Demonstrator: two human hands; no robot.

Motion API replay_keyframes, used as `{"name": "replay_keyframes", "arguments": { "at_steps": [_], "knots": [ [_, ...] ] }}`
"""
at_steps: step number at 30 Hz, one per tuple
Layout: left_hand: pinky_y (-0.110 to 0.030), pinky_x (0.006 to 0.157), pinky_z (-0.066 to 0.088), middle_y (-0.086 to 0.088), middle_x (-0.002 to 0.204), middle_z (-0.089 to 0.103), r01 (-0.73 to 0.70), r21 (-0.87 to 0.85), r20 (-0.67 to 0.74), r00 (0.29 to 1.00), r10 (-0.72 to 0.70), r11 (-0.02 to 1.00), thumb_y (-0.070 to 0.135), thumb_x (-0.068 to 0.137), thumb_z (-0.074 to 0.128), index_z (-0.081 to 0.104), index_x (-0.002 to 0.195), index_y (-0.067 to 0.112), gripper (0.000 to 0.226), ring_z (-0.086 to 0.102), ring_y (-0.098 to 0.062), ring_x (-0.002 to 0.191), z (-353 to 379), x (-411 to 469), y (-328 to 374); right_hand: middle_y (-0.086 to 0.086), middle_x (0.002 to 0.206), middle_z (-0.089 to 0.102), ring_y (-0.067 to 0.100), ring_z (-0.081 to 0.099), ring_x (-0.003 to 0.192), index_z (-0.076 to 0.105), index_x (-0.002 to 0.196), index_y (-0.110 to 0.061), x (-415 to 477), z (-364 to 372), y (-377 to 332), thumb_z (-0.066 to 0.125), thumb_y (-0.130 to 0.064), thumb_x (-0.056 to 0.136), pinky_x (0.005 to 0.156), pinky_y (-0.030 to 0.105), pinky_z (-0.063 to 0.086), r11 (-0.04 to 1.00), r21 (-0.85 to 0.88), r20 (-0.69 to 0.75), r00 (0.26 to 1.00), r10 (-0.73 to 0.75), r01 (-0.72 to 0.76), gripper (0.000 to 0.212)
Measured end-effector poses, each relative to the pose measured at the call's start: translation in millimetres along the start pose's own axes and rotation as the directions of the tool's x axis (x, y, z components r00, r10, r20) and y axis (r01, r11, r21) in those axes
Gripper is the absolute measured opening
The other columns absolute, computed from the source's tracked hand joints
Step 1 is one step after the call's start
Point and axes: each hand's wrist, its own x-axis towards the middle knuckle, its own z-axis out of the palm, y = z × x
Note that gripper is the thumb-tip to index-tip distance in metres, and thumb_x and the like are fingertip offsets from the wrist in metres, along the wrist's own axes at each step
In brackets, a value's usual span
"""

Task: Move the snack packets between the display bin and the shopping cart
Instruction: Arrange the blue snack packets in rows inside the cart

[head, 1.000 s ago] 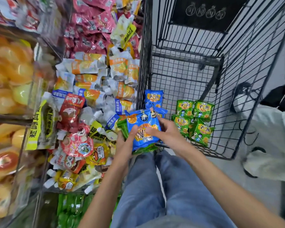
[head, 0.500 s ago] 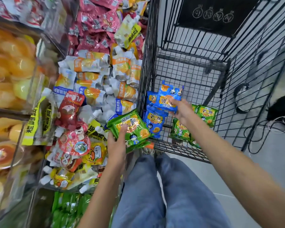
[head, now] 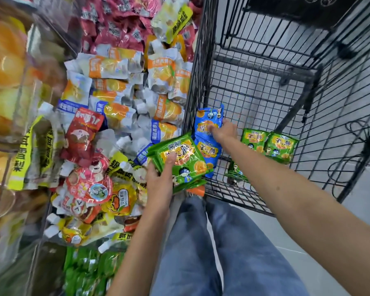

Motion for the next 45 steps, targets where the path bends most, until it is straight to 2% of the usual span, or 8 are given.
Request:
{"name": "replay_keyframes", "arguments": {
  "at_steps": [6,8,12,21,25,29,37,45],
  "knots": [
    [-0.044,0.086,0.055,-0.006,0.141,0.049,-0.005,-0.109,0.041,0.999,0.009,0.994,0.058,0.065,0.068,0.035,0.144,0.018,0.094,0.057,-0.025,0.119,9.5,-1.4,6.0,0.009,0.124,0.054,0.025,0.047,0.116,0.052,0.126,-0.009,-46.3,-27.6,-3.2,0.049,-0.033,0.094,0.098,0.041,0.039,0.973,0.135,-0.232,0.960,-0.154,0.189,0.039],
    [-0.032,0.066,0.058,-0.005,0.134,0.055,-0.007,-0.136,0.063,0.998,0.015,0.991,0.042,0.079,0.068,0.037,0.142,0.017,0.075,0.064,-0.018,0.105,15.9,-1.1,4.8,0.002,0.099,0.064,0.006,0.059,0.088,0.062,0.107,-0.010,-78.7,-46.0,-3.8,0.050,-0.030,0.094,0.084,0.032,0.048,0.870,0.422,-0.120,0.967,-0.227,0.256,0.026],
    [-0.050,0.099,0.046,-0.007,0.132,0.058,-0.105,0.050,0.129,0.987,0.097,0.993,0.060,0.070,0.069,0.045,0.136,0.017,0.082,0.057,-0.026,0.119,33.3,-7.2,6.4,-0.009,0.095,0.064,-0.001,0.059,0.080,0.061,0.107,-0.021,-143.1,-74.4,17.7,0.066,-0.029,0.083,0.070,0.020,0.051,0.828,0.524,0.238,0.898,-0.370,0.202,0.026],
    [-0.029,0.111,0.018,-0.005,0.149,0.038,-0.221,0.398,0.148,0.973,0.176,0.890,0.043,0.092,0.053,0.030,0.147,0.014,0.067,0.032,-0.022,0.138,61.5,5.1,-14.4,0.011,0.130,0.055,0.012,0.053,0.093,0.032,0.143,-0.011,-101.1,-113.3,82.3,0.070,-0.015,0.076,0.089,0.030,0.041,0.555,0.813,0.146,0.985,0.093,-0.173,0.077],
    [-0.041,0.113,0.029,-0.004,0.146,0.043,-0.231,0.402,0.206,0.966,0.159,0.886,0.039,0.092,0.054,0.033,0.146,0.014,0.062,0.039,-0.024,0.135,68.1,14.0,-14.2,0.005,0.123,0.055,0.021,0.053,0.107,0.049,0.126,-0.013,-59.7,-105.8,116.0,0.070,-0.010,0.081,0.078,0.024,0.044,0.751,0.621,-0.012,0.956,0.294,-0.223,0.050],
    [-0.024,0.100,0.030,0.004,0.137,0.044,-0.243,0.388,0.189,0.965,0.181,0.889,0.034,0.094,0.054,0.033,0.145,0.015,0.058,0.039,-0.017,0.132,72.5,20.6,-12.8,0.010,0.101,0.065,0.010,0.055,0.064,0.056,0.120,-0.010,-37.1,-83.3,135.0,0.075,-0.025,0.077,0.054,0.020,0.037,0.963,0.127,-0.026,0.970,0.241,-0.236,0.050],
    [-0.046,0.103,0.042,-0.007,0.128,0.060,-0.192,0.310,0.271,0.957,0.107,0.931,0.023,0.094,0.055,0.052,0.123,0.016,0.030,0.056,-0.021,0.117,81.3,29.7,-11.6,0.011,0.101,0.066,0.031,0.063,0.094,0.054,0.109,-0.012,-37.2,-80.4,144.6,0.071,-0.042,0.079,0.069,0.032,0.044,0.911,-0.392,-0.252,0.967,0.027,-0.128,0.046],
    [-0.024,0.087,0.048,-0.001,0.117,0.063,-0.256,0.342,0.429,0.899,0.092,0.904,0.018,0.092,0.059,0.052,0.127,0.007,0.037,0.061,-0.019,0.104,105.9,28.3,-15.6,-0.018,0.123,0.039,-0.002,0.046,0.102,0.031,0.133,-0.042,-97.3,-99.5,103.6,0.068,-0.010,0.081,0.074,0.014,0.046,0.848,0.494,0.211,0.920,-0.330,0.190,0.072]
  ]
}}
